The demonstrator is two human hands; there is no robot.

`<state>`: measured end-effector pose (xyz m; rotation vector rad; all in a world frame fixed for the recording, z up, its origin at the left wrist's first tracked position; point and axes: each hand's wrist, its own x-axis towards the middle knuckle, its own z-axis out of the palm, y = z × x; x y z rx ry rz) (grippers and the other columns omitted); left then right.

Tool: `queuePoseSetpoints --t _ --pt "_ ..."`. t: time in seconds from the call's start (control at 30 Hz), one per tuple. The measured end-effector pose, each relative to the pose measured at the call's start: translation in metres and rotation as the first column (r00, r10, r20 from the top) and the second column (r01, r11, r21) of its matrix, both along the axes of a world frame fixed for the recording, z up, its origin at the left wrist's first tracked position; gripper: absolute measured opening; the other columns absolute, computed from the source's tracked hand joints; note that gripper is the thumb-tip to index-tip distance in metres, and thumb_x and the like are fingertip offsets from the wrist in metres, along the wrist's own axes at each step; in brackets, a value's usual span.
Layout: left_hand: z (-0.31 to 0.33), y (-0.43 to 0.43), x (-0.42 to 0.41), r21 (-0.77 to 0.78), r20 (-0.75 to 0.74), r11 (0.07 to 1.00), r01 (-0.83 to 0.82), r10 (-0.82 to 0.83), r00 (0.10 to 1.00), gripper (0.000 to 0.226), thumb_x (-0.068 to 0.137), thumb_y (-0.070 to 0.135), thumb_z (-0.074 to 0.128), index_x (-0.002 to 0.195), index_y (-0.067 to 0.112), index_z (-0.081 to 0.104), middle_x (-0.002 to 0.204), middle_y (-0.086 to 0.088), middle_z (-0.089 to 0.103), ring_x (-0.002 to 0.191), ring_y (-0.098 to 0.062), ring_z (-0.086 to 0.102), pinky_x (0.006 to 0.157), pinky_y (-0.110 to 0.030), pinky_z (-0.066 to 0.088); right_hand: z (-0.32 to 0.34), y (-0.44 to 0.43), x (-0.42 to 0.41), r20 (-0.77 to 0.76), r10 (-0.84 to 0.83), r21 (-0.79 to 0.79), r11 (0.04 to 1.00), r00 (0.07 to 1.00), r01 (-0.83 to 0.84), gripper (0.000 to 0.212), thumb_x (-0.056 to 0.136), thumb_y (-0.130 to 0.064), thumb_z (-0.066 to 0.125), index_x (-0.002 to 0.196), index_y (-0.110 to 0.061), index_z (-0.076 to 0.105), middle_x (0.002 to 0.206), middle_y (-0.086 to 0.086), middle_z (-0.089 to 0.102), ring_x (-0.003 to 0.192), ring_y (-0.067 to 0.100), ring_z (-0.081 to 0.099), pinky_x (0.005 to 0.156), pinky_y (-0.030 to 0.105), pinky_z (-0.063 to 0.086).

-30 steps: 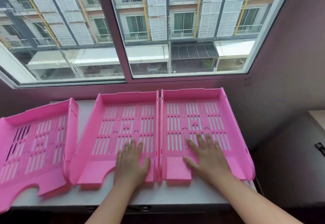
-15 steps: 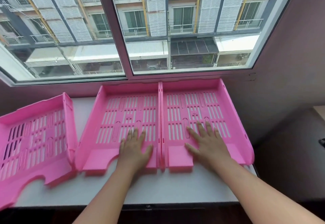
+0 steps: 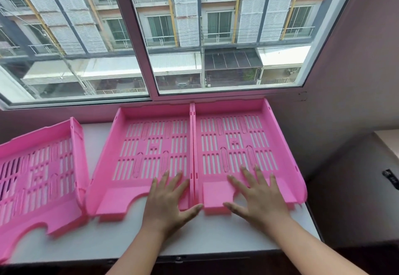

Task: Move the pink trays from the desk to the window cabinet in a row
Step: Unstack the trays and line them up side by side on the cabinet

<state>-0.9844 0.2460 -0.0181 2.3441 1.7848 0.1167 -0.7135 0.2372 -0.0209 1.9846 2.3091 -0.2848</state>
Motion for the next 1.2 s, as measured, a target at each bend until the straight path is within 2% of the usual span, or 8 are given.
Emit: queuePoseSetpoints --t 0.13,0.37,0.47,0.6,0.7,0.8,0.9,1.2 --pt "-0.003 0.005 -0.001 0.005 -0.022 1.000 0.017 -0.016 1.000 0.099 0.071 0.094 0.016 0.147 0.034 0.037 0.159 0.010 0.022 0.149 -0.025 0.013 0.120 -0.052 0.003 -0.002 0.001 0.001 0.026 0.011 -0.016 1.000 1.000 -0.011 0.088 0.066 -0.095 -0.005 0.142 -0.053 -0.015 0.158 -0.003 -0.015 0.148 0.036 -0.011 0.114 0.067 -0.003" --pt "-0.006 0.005 -0.006 -0.002 -0.058 0.999 0.047 -0.047 0.997 0.096 0.069 0.096 0.009 0.145 0.038 0.012 0.158 0.013 0.010 0.149 -0.026 0.006 0.119 -0.051 -0.003 -0.001 0.002 0.010 0.038 0.087 -0.055 0.995 0.995 -0.085 0.083 0.063 -0.094 -0.011 0.135 -0.058 -0.029 0.158 -0.002 -0.026 0.143 0.036 -0.025 0.108 0.063 -0.017" --pt "-0.005 0.005 -0.005 0.008 -0.050 0.999 0.051 -0.051 0.997 0.097 0.071 0.095 0.013 0.147 0.035 0.023 0.157 0.009 0.017 0.148 -0.030 0.013 0.118 -0.055 0.003 -0.003 0.002 0.008 0.058 0.094 -0.048 0.995 0.994 -0.091 0.084 0.066 -0.093 -0.010 0.139 -0.056 -0.026 0.157 0.002 -0.026 0.142 0.040 -0.024 0.105 0.063 -0.019" --pt "-0.001 0.003 -0.003 0.020 -0.009 0.999 0.042 -0.042 0.999 0.101 0.068 0.096 0.011 0.149 0.036 0.018 0.158 0.011 0.013 0.149 -0.024 0.008 0.119 -0.050 -0.001 0.001 0.000 0.008 0.062 0.093 -0.071 0.994 0.994 -0.088 0.082 0.067 -0.092 -0.012 0.138 -0.056 -0.030 0.157 0.001 -0.030 0.144 0.036 -0.024 0.106 0.062 -0.018" --pt "0.009 -0.002 -0.011 0.040 0.059 0.999 0.020 -0.023 0.998 0.098 0.071 0.094 0.019 0.151 0.037 0.026 0.159 0.009 0.020 0.149 -0.017 0.015 0.120 -0.044 0.007 0.013 0.002 0.005 -0.034 0.058 -0.066 0.996 0.998 -0.060 0.082 0.069 -0.093 -0.005 0.141 -0.057 -0.016 0.161 -0.004 -0.018 0.148 0.026 -0.017 0.115 0.056 -0.009" --pt "0.025 -0.003 -0.034 0.109 0.082 0.994 0.009 -0.018 0.997 0.090 0.078 0.088 0.029 0.145 0.029 0.042 0.153 0.000 0.040 0.143 -0.023 0.031 0.116 -0.046 0.021 0.035 0.014 -0.006 -0.122 0.028 0.005 1.000 0.992 -0.028 0.087 0.071 -0.093 0.002 0.148 -0.052 0.003 0.163 -0.006 -0.001 0.151 0.020 -0.003 0.118 0.051 0.003" --pt "0.043 0.001 -0.071 0.186 0.082 0.982 -0.032 0.017 0.997 0.085 0.082 0.083 0.031 0.138 0.022 0.052 0.144 -0.006 0.052 0.136 -0.028 0.043 0.111 -0.049 0.031 0.058 0.032 -0.033 -0.126 0.059 0.097 0.994 0.990 -0.047 0.090 0.073 -0.091 0.004 0.151 -0.046 0.011 0.164 -0.002 0.010 0.151 0.020 0.007 0.119 0.049 0.009" --pt "0.053 -0.008 -0.205 0.285 0.112 0.928 -0.241 0.218 0.969 0.075 0.086 0.074 0.031 0.134 0.018 0.050 0.140 -0.009 0.054 0.132 -0.032 0.044 0.107 -0.053 0.036 0.079 0.052 -0.168 -0.117 0.159 0.198 0.971 0.980 -0.134 0.091 0.075 -0.088 0.008 0.151 -0.039 0.023 0.162 0.004 0.023 0.149 0.022 0.018 0.120 0.047 0.013"
